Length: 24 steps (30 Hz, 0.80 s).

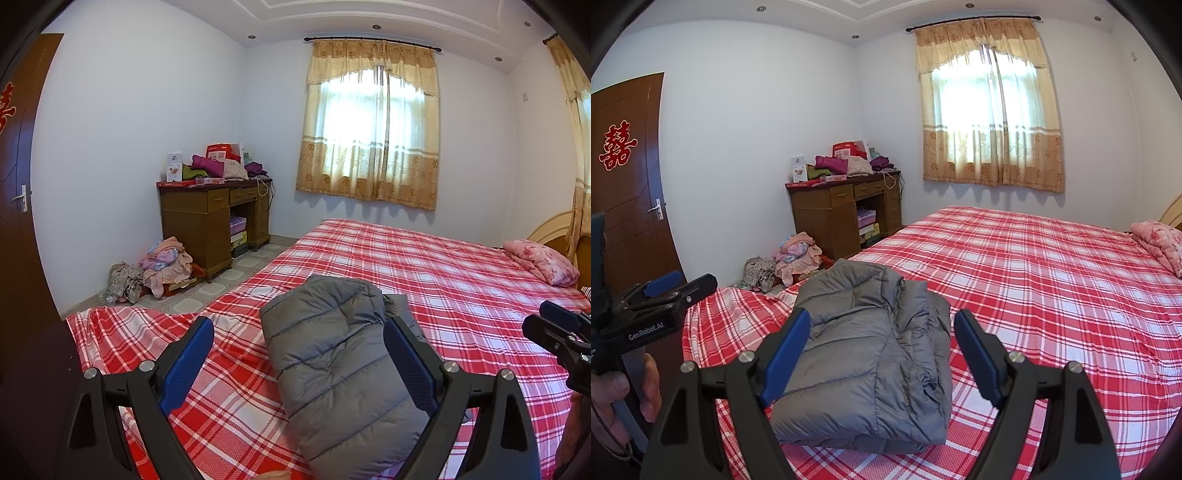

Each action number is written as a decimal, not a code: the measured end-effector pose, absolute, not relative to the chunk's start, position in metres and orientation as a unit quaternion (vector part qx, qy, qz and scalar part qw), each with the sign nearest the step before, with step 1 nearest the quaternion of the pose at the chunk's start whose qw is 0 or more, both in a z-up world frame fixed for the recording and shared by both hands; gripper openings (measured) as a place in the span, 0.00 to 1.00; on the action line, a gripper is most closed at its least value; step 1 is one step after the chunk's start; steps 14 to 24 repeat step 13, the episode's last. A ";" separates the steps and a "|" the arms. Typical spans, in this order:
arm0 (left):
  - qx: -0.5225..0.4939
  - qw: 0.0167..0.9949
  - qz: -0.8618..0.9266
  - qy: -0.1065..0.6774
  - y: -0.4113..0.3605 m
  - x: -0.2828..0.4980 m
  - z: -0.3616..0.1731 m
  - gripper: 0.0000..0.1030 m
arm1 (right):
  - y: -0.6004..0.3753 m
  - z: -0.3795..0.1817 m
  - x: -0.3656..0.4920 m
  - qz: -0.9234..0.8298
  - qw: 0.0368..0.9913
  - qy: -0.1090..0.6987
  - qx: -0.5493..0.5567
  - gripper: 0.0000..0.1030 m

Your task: Fold large clothes

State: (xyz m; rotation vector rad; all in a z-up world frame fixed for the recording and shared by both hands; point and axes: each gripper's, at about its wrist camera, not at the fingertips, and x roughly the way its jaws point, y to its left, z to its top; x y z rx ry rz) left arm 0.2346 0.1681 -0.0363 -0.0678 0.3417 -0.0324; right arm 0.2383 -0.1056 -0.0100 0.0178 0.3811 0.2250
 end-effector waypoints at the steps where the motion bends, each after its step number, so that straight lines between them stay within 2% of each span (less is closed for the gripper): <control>1: -0.030 0.985 -0.017 0.170 0.167 0.235 -0.037 0.91 | -0.105 -0.010 0.238 0.112 0.976 0.189 0.009 0.80; 24: -0.009 0.987 -0.013 0.160 0.162 0.233 -0.040 0.91 | -0.104 -0.019 0.241 0.116 0.973 0.198 0.010 0.80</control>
